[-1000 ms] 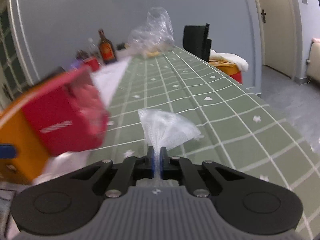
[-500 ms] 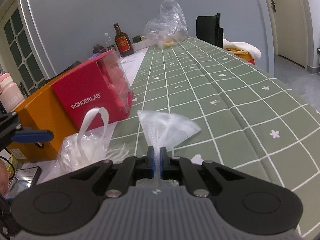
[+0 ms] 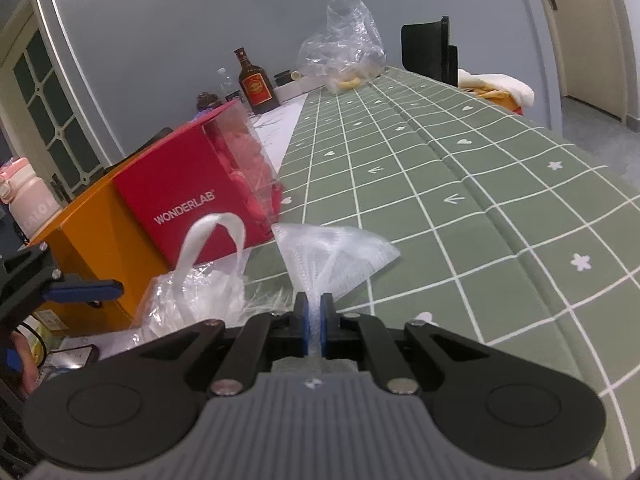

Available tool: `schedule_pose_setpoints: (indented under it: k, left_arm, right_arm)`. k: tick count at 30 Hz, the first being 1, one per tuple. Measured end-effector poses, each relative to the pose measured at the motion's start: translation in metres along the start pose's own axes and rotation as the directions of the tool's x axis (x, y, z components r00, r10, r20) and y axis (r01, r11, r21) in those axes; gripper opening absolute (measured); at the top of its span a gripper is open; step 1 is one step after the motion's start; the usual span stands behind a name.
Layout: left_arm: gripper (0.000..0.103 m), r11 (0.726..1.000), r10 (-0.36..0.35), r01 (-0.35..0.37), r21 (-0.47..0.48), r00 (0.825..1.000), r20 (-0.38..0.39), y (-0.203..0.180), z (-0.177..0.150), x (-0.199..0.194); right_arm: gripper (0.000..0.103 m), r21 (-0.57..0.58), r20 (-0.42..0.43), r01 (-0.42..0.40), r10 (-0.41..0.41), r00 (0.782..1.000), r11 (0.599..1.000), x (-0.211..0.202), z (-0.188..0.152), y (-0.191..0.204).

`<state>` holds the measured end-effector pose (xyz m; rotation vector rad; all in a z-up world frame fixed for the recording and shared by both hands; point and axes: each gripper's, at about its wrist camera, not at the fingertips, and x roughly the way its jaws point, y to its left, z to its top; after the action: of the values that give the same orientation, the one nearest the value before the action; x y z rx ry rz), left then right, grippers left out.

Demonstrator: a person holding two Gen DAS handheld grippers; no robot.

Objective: Organize soft objects
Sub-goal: 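Grasp the crumpled clear plastic bag with the left gripper while the right gripper holds its bag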

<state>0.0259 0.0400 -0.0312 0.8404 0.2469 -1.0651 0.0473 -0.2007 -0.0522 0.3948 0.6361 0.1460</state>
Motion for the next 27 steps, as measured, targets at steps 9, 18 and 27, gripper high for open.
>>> schedule_pose_setpoints:
  k: [9,18,27]
  left_arm:
    - [0.094,0.999,0.030,-0.030,0.028,0.999,0.010,-0.001,-0.004,-0.014]
    - [0.093,0.996,0.006,-0.005,0.088,1.000,-0.011,-0.006,-0.009,-0.014]
    - [0.094,0.981,0.053,-0.050,0.190,0.999,-0.010,-0.028,-0.010,0.001]
  right_arm:
    - [0.002,-0.011,0.000,-0.016,0.016,1.000,1.000,0.004,0.000,-0.002]
    - [0.002,-0.032,0.002,-0.006,0.006,1.000,0.999,0.003,-0.001,0.003]
    - [0.003,-0.043,-0.014,-0.028,0.028,1.000,0.999,0.007,-0.002,0.013]
